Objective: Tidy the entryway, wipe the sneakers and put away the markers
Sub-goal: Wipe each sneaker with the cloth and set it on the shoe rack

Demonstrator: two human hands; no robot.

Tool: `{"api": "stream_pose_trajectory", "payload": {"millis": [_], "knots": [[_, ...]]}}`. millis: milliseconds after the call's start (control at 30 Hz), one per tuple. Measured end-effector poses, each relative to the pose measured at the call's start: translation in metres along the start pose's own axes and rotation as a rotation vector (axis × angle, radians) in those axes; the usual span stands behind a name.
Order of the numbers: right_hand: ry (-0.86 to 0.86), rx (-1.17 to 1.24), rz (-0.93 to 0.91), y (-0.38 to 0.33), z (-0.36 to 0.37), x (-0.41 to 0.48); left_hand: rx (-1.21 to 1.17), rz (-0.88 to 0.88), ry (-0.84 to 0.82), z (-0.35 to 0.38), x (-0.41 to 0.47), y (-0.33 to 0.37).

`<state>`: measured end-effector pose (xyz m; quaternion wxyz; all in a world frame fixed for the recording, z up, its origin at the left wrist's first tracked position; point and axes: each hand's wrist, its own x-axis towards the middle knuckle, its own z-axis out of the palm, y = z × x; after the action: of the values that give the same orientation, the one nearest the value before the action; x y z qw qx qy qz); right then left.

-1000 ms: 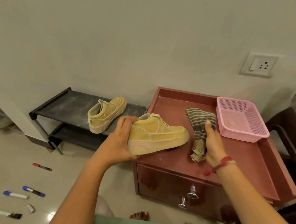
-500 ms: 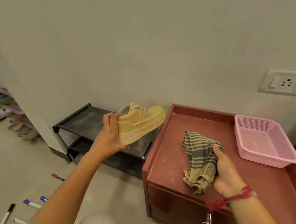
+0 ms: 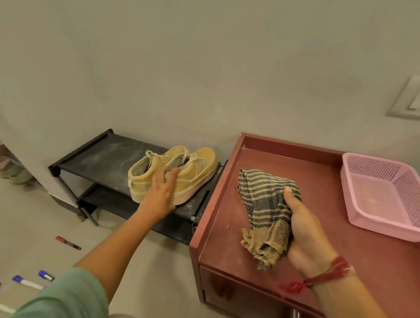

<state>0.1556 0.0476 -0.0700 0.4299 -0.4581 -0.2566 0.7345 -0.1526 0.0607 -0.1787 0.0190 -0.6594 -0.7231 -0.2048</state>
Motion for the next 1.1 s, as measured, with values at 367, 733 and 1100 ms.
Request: {"api": "stream_pose_trajectory", "payload": {"millis": [367, 733, 1100], "knots": [[0.006, -0.025, -0.106, 0.005, 0.004, -0.02, 0.167, 0.081, 0.016, -0.053, -0.04, -0.039], [-0.009, -0.496, -0.323, 0.026, 0.006, 0.0, 0.361, -0.111, -0.07, -0.023, -0.028, -0.089], [-0.053, -0.471, -0.432, 0.021, 0.005, -0.009, 0.378, -0.073, 0.067, -0.05, -0.018, -0.077]]}}
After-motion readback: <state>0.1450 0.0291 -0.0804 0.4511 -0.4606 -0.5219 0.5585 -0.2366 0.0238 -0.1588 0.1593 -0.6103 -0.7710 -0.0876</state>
